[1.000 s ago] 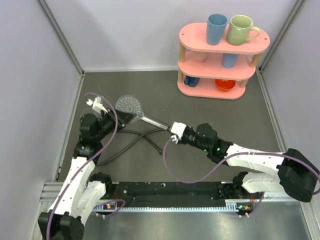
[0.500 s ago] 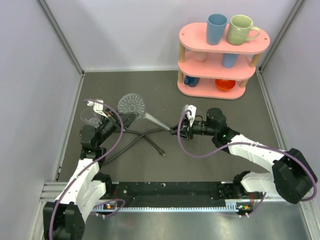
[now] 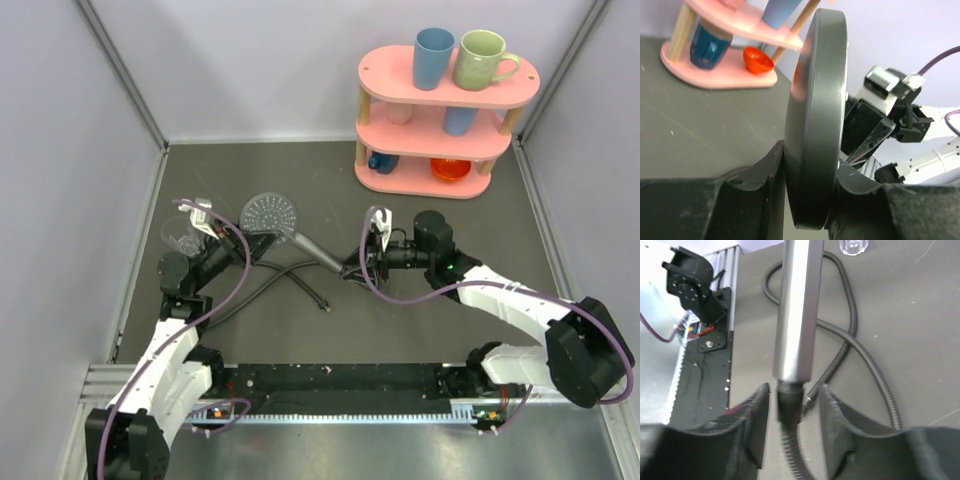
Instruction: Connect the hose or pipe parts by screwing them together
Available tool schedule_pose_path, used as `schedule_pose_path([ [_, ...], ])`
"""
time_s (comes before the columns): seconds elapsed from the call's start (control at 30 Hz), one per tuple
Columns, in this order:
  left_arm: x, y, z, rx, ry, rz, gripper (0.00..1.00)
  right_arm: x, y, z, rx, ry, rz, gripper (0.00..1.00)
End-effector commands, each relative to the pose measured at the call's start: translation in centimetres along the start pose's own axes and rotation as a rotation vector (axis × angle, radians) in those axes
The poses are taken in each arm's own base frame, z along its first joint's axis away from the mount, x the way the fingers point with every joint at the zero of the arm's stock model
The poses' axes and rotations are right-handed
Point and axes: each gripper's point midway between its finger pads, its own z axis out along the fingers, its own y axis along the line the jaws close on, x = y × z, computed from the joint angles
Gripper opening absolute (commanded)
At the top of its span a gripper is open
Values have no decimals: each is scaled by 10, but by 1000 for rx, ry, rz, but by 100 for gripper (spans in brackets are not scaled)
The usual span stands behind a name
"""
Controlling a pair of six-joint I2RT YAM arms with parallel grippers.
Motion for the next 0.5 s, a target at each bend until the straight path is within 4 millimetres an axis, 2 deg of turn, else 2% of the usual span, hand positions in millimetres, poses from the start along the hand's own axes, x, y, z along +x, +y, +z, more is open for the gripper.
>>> schedule_pose_path([
  [0.0, -10, -3, 3, -69, 2, -10, 0, -59, 4, -8, 59, -133, -185, 50],
  [0.07, -7, 11, 1, -162, 14, -72, 0, -59, 1, -13, 111, -154, -224, 59],
  [0.1, -19, 9, 3, -190, -7, -70, 0, -53, 1, -14, 131, -148, -235, 62],
  [0.13, -21, 12, 4, -220, -7, -84, 0, -54, 2, -18, 156, -141, -283, 64],
  [0.17, -16, 21, 0, -284, 14, -131, 0, -54, -1, -16, 216, -130, -304, 65],
  [0.2, -26, 17, 1, -305, -1, -142, 0, -52, -4, -17, 258, -118, -328, 66],
  [0.23, -32, 25, -1, -367, -32, -162, 0, -52, -7, -18, 299, -97, -391, 67],
  [0.27, -27, 30, -5, -420, -15, -206, 0, -51, -17, -20, 383, -80, -420, 67],
  [0.3, -34, 28, -7, -458, -34, -236, 0, -49, -12, -16, 399, -70, -451, 67],
  [0.37, -40, 34, -14, -538, -53, -257, 0, -52, -18, -17, 486, -42, -548, 67],
  [0.4, -42, 33, -18, -588, -46, -282, 0, -50, -8, -10, 473, -36, -581, 67],
  [0.47, -45, 45, -29, -704, -63, -301, 0, -51, -12, -11, 536, -13, -663, 67],
])
